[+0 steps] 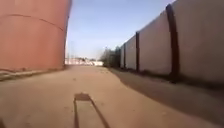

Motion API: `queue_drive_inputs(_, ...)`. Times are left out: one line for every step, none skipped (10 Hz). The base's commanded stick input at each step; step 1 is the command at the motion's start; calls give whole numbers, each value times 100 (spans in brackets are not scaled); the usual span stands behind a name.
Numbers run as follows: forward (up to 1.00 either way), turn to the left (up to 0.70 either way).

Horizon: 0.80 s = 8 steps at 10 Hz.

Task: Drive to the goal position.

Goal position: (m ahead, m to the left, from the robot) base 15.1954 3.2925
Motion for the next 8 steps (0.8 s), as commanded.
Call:
queue_drive_inputs(100, 0)
queue_drive_inputs(100, 0)
queue_drive_inputs(100, 15)
queue_drive_inputs(100, 24)
queue_drive_inputs(100, 17)
queue_drive_inputs(100, 9)
queue_drive_inputs(100, 2)
queue_drive_inputs(100, 0)
